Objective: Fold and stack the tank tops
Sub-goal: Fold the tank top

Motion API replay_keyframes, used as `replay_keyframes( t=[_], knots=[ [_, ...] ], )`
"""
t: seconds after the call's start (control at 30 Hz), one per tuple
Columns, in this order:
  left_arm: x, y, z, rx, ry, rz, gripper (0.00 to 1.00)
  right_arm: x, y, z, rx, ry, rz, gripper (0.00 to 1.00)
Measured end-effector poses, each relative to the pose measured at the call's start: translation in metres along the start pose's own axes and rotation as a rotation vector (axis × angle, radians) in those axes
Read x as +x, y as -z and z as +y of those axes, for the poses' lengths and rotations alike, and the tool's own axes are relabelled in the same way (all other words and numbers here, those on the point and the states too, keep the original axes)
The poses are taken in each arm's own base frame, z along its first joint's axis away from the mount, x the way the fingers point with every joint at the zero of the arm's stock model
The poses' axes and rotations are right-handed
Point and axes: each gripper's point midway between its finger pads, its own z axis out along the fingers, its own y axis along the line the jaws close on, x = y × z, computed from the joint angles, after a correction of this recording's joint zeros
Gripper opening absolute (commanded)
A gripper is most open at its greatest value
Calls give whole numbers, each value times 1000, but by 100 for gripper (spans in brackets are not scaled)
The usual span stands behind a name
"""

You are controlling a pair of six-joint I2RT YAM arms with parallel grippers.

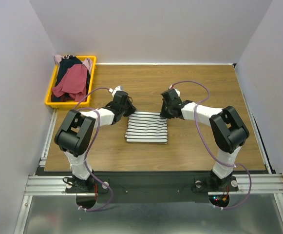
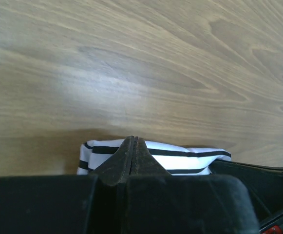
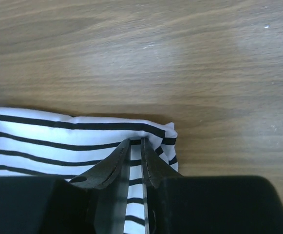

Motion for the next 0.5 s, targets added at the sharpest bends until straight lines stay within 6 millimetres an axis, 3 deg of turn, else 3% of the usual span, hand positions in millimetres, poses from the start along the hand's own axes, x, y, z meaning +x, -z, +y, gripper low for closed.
replay_keyframes(
  t=[0.23, 0.37, 0.5],
  knots=[
    [7, -13, 14, -16, 8, 31, 8, -1, -11, -11, -30, -48, 54, 24],
    [7, -13, 12, -4, 3, 33, 7, -4, -12, -11, -55, -67, 68, 33],
    [8, -16, 13, -4, 3, 42, 6, -6, -11, -9, -78, -72, 71, 48]
  ],
)
